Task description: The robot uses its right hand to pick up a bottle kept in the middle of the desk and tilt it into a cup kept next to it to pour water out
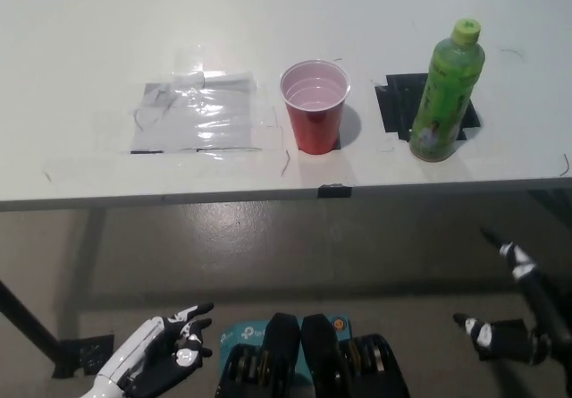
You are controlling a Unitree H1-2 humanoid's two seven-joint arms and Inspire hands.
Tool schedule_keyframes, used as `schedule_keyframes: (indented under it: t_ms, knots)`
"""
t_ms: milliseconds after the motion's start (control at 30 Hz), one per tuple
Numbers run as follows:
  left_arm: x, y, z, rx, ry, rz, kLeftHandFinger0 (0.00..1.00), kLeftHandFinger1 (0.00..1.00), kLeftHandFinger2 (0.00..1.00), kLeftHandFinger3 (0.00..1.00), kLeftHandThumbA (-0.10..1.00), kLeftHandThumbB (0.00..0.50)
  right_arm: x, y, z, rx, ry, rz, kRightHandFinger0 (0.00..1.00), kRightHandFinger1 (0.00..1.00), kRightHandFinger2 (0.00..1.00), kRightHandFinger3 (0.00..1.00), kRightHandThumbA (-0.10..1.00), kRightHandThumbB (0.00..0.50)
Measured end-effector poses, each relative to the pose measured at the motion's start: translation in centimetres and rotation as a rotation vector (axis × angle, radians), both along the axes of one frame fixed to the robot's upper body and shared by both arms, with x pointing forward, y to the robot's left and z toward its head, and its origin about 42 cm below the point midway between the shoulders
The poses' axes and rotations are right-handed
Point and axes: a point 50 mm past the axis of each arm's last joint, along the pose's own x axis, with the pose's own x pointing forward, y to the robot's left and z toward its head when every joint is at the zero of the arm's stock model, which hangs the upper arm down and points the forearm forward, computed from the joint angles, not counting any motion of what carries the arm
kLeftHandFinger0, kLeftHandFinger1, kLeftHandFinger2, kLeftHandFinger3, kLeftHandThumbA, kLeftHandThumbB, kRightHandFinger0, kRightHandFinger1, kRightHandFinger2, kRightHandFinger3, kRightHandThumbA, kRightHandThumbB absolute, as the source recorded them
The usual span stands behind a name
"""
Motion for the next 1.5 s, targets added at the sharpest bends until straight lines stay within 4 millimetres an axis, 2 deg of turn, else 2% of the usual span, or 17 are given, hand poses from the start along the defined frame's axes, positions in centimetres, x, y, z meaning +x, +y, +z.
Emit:
schedule_keyframes:
  t_ms: [167,200,433,667,833,967,1133,1267,1500]
  knots:
    - [0.0,0.0,0.0,-0.001,0.002,-0.005,0.75,0.93,1.00,1.00,1.00,0.408,4.0,0.6,2.9,-0.050,-0.083,-0.079,1.00,1.00,1.00,1.00,1.00,0.500]
    - [0.0,0.0,0.0,-0.001,0.003,-0.005,0.75,0.93,1.00,1.00,1.00,0.422,4.6,0.7,3.3,-0.051,-0.091,-0.094,1.00,1.00,1.00,1.00,1.00,0.500]
    - [0.0,-0.1,-0.1,-0.001,0.007,-0.009,0.76,0.94,1.00,1.00,1.00,0.415,10.7,0.6,5.9,0.035,-0.101,-0.241,1.00,1.00,1.00,1.00,1.00,0.500]
    - [-0.2,-0.4,-0.2,-0.003,0.014,-0.025,0.75,0.94,1.00,1.00,1.00,0.420,15.4,0.0,7.2,0.080,-0.049,-0.307,1.00,1.00,1.00,1.00,0.89,0.500]
    - [-0.2,-0.5,-0.2,-0.004,0.015,-0.031,0.74,0.92,0.97,1.00,1.00,0.425,17.2,0.2,6.6,0.155,0.010,-0.339,1.00,1.00,1.00,1.00,0.83,0.500]
    - [-0.2,-0.6,-0.3,-0.004,0.017,-0.035,0.73,0.91,0.96,1.00,1.00,0.438,18.5,0.6,5.8,0.199,0.062,-0.354,1.00,1.00,1.00,1.00,0.83,0.500]
    - [-0.3,-0.7,-0.3,-0.005,0.019,-0.043,0.74,0.92,0.96,1.00,1.00,0.433,18.7,1.7,5.9,0.228,0.071,-0.349,1.00,1.00,1.00,1.00,0.79,0.500]
    - [-0.3,-0.8,-0.3,-0.005,0.020,-0.046,0.75,0.92,0.95,1.00,1.00,0.451,18.8,3.1,5.7,0.224,0.081,-0.323,1.00,1.00,1.00,1.00,0.83,0.500]
    - [-0.3,-1.0,-0.4,-0.006,0.023,-0.057,0.75,0.92,0.94,1.00,1.00,0.436,19.3,4.6,6.5,0.180,0.064,-0.287,1.00,1.00,1.00,1.00,0.81,0.500]
